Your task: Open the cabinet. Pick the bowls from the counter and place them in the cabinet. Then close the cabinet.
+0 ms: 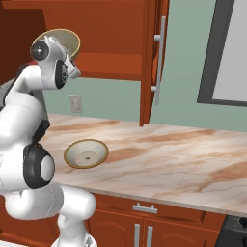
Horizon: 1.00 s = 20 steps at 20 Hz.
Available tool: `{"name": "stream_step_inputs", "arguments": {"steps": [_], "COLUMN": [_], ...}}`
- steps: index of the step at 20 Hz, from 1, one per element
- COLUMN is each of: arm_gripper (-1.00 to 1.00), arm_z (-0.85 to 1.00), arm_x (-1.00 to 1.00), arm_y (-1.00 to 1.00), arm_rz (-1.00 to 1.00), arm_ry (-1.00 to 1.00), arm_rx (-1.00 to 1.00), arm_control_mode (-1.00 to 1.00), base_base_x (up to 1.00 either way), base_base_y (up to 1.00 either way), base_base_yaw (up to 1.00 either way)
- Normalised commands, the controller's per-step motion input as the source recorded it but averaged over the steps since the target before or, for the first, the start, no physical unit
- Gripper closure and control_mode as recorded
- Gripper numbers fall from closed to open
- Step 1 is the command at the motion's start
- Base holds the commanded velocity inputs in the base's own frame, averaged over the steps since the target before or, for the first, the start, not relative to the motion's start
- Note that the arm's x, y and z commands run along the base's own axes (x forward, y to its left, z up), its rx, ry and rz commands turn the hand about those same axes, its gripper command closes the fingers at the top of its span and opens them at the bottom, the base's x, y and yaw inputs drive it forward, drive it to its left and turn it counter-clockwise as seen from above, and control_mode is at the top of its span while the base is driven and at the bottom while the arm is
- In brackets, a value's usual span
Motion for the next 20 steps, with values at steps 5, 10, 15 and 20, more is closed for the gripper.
{"name": "stream_step_inputs", "arguments": {"steps": [5,10,15,20], "arm_gripper": [1.00,1.00,1.00,-1.00], "arm_z": [-0.05,-0.08,-0.13,-0.06], "arm_x": [0.53,0.45,0.47,0.53], "arm_y": [0.19,0.16,0.29,0.52], "arm_rz": [0.00,0.00,0.00,0.00], "arm_ry": [0.01,0.00,0.00,0.00], "arm_rx": [-0.02,-0.01,-0.03,-0.06], "arm_control_mode": [-1.00,-1.00,-1.00,-1.00], "base_base_x": [0.00,0.00,0.00,0.00], "base_base_y": [0.00,0.00,0.00,0.00], "base_base_yaw": [0.00,0.00,0.00,0.00]}}
